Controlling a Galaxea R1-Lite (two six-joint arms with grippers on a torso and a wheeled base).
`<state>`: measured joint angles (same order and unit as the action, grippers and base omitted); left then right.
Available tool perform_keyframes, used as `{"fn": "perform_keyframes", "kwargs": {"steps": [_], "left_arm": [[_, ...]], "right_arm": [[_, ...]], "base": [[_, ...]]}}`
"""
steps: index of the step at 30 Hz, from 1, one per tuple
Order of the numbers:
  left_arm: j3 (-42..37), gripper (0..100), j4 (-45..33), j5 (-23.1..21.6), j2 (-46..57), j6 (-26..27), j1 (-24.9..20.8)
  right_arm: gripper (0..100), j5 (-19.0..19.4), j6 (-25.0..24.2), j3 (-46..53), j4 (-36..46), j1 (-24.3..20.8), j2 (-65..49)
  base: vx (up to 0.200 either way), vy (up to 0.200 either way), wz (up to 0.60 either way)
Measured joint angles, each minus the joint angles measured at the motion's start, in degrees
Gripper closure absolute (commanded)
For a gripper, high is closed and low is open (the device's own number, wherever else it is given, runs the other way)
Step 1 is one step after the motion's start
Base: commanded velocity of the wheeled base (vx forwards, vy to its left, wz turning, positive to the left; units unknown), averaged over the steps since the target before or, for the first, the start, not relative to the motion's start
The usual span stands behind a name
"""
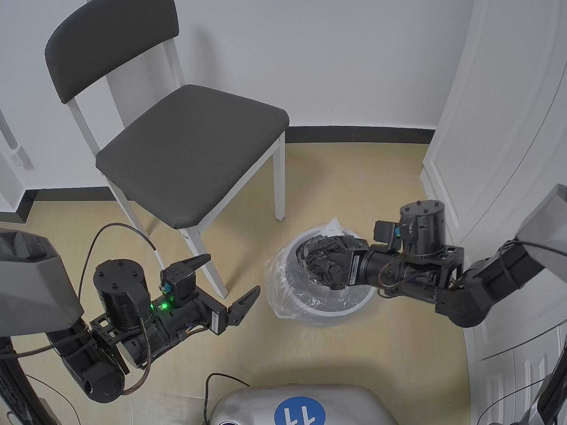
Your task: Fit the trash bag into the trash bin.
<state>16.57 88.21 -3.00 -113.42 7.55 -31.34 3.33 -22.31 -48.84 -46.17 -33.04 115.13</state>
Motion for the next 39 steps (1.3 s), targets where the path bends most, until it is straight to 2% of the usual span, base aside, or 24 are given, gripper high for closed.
{"fn": "perform_keyframes", "kwargs": {"steps": [5,14,25,39], "left_arm": [[0.0,0,0.0,0.0,0.2,0.0,0.0],[0.1,0,-0.1,0.0,0.0,0.0,0.0],[0.1,0,-0.1,0.0,-0.6,0.0,0.0],[0.0,0,-0.1,0.0,-0.9,0.0,-0.4]], "right_arm": [[100,-0.1,-1.6,-2.6,-0.3,0.2,6.6],[100,-0.1,-12.6,-13.0,-1.7,2.6,19.1],[100,-0.1,-13.6,-16.6,-3.9,6.2,24.8],[100,-0.3,-13.6,-17.6,-4.0,5.9,28.7]], "base": [[0.000,0.000,0.00],[0.000,0.000,0.00],[0.000,0.000,0.00],[0.000,-0.043,0.00]]}}
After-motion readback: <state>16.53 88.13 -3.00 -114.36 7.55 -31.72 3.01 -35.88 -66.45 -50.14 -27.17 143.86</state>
